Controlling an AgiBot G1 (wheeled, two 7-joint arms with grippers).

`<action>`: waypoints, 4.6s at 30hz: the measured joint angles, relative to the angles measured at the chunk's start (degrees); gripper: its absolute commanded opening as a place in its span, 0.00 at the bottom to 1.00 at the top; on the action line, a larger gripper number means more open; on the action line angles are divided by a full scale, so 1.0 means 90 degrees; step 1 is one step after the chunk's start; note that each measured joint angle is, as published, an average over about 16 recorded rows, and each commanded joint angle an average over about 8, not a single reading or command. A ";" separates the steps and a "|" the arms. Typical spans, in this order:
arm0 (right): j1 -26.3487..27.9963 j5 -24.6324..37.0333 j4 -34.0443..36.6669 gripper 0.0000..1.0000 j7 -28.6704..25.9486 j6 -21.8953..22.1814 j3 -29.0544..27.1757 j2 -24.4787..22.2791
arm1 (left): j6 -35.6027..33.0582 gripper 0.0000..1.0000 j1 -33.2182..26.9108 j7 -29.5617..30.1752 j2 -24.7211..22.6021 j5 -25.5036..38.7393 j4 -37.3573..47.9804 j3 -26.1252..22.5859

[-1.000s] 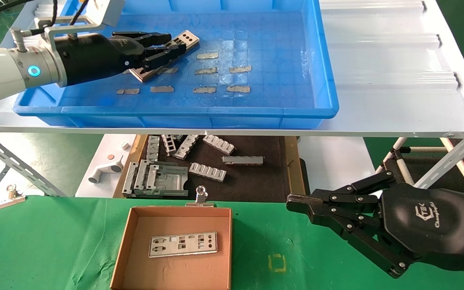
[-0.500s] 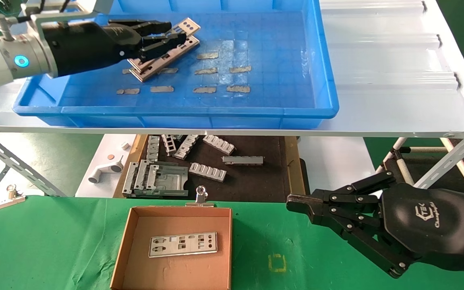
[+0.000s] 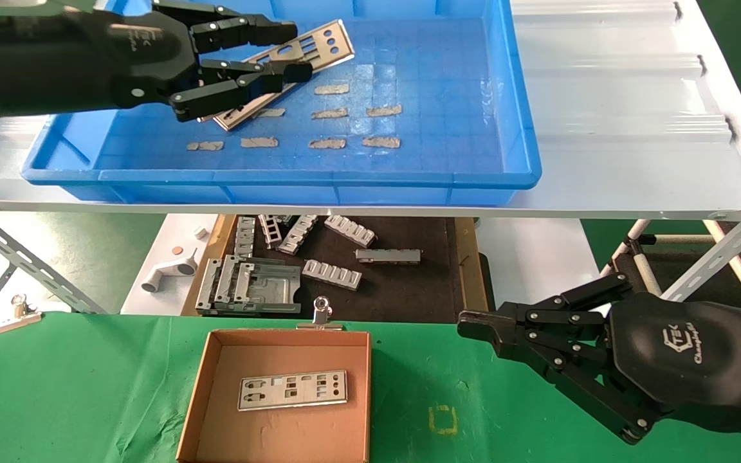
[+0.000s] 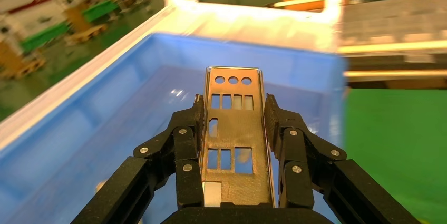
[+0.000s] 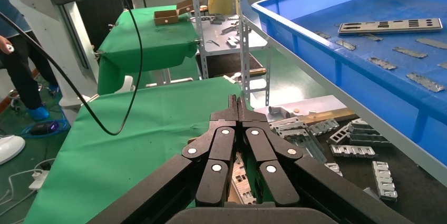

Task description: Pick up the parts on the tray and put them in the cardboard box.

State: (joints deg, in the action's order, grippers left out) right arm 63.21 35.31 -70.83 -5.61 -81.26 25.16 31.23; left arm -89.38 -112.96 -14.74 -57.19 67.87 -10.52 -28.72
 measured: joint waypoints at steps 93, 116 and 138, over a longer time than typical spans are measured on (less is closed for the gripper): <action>0.0000 0.0000 0.0000 0.00 0.0000 0.0000 0.0000 0.0000 | 0.2862 0.88 0.4644 -0.0146 0.1023 -0.0366 -0.4236 -0.2218; 0.0000 0.0000 0.0000 0.00 0.0000 0.0000 0.0000 0.0000 | 0.2922 1.00 0.4639 -0.0189 0.0996 -0.0418 -0.4031 -0.2168; 0.0000 0.0000 0.0000 1.00 0.0000 0.0000 0.0000 0.0000 | 0.2058 1.00 0.4755 0.0353 0.1500 -0.1497 -0.4634 -0.1554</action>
State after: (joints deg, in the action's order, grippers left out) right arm 63.21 35.30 -70.83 -5.61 -81.26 25.17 31.23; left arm -70.86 -70.16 -11.56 -43.70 54.41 -52.23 -42.71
